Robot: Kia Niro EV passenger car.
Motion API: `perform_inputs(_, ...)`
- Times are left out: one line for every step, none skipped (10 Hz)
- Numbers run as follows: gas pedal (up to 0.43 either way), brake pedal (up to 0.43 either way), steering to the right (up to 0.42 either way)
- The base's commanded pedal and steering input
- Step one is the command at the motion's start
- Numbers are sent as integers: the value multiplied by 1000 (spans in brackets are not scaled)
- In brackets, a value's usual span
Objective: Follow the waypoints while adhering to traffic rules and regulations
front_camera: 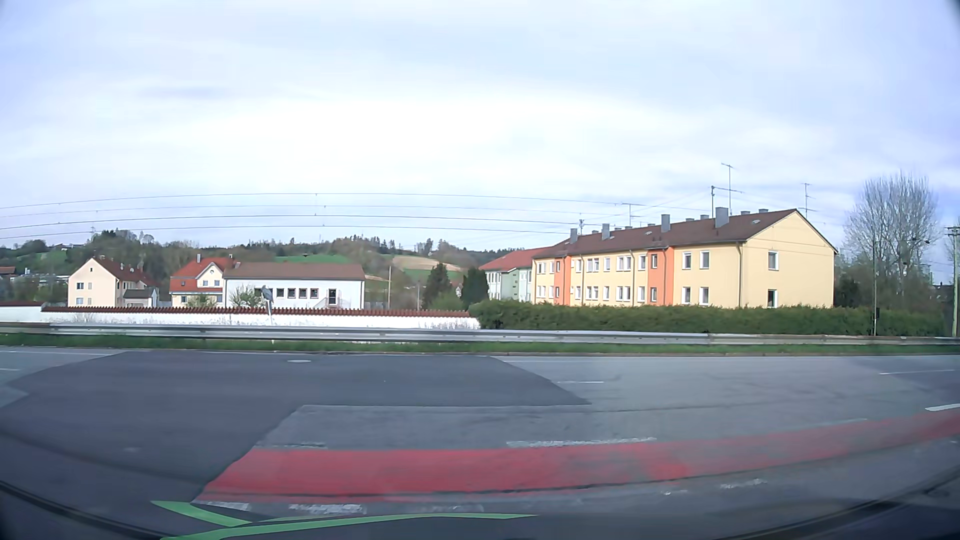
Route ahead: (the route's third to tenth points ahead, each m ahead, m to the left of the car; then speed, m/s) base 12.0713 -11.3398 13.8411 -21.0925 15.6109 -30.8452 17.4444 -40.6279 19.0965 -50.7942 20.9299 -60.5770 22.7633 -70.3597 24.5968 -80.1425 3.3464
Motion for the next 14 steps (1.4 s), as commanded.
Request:
perform_inputs(0, 293, 275)
perform_inputs(0, 293, 280)
perform_inputs(0, 293, 282)
perform_inputs(0, 293, 283)
perform_inputs(0, 287, 286)
perform_inputs(0, 226, 294)
perform_inputs(0, 0, 304)
perform_inputs(0, 0, 320)
perform_inputs(59, 0, 342)
perform_inputs(169, 0, 358)
perform_inputs(248, 0, 379)
perform_inputs(311, 0, 396)
perform_inputs(370, 0, 409)
perform_inputs(378, 0, 426)
